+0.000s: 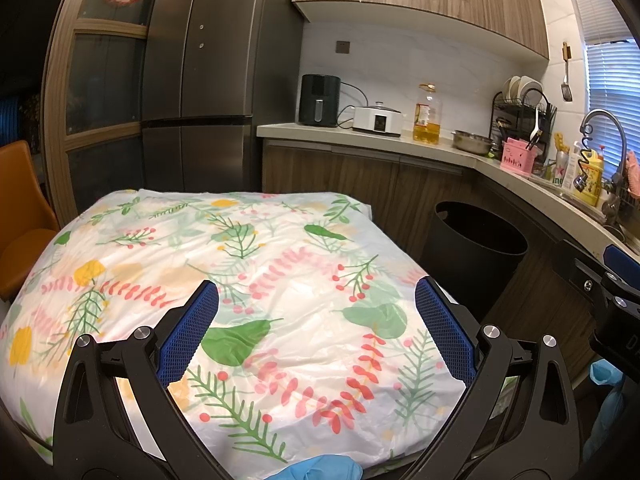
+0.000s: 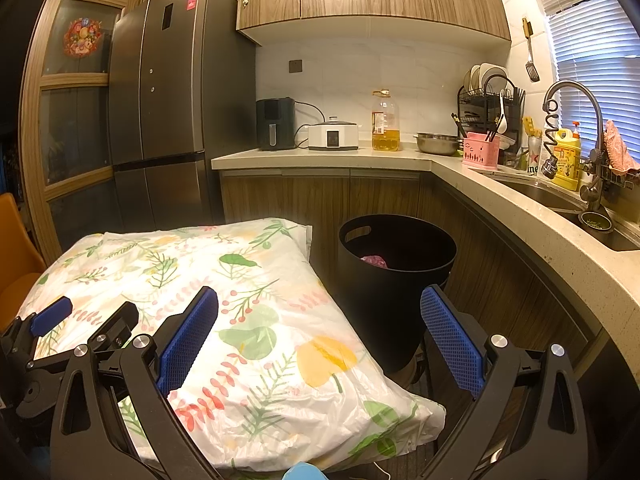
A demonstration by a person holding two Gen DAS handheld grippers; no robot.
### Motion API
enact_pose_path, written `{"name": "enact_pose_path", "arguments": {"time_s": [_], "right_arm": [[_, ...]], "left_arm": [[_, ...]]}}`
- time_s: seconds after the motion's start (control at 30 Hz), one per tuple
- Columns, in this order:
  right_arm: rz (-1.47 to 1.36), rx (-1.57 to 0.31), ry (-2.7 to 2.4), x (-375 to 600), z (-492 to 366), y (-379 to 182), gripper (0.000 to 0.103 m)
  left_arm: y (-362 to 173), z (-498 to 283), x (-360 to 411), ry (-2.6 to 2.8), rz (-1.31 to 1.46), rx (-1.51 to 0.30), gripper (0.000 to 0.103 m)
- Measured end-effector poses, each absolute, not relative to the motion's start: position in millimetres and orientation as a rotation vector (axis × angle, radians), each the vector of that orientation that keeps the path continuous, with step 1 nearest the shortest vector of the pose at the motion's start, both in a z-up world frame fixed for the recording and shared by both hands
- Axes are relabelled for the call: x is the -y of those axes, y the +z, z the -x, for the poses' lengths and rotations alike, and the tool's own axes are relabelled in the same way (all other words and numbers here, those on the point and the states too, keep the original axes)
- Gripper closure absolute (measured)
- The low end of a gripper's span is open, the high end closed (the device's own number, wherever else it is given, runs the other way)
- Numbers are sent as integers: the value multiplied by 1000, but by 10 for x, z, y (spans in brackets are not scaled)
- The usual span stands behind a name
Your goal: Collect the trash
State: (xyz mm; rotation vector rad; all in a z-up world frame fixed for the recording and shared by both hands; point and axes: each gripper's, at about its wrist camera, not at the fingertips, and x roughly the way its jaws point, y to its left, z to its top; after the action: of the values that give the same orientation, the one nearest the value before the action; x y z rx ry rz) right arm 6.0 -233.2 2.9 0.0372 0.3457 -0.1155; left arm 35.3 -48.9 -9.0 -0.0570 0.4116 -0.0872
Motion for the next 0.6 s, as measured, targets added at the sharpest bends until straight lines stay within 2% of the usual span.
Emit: {"name": "enact_pose_path", "arguments": {"time_s": [0.4,0.53,0.6], "right_arm": [[-39,-344,-117,2331,-70,48,6],[-41,-342,-121,2337,-71,53,6],[-43,-341,-123,2338,-57,51,6]], "left_arm": [[-69,-362,520,-93,47,-409,7],[-85,-364,532,-106,32,-415,17],[-97,-365,526,-111,25,-416,18]]}}
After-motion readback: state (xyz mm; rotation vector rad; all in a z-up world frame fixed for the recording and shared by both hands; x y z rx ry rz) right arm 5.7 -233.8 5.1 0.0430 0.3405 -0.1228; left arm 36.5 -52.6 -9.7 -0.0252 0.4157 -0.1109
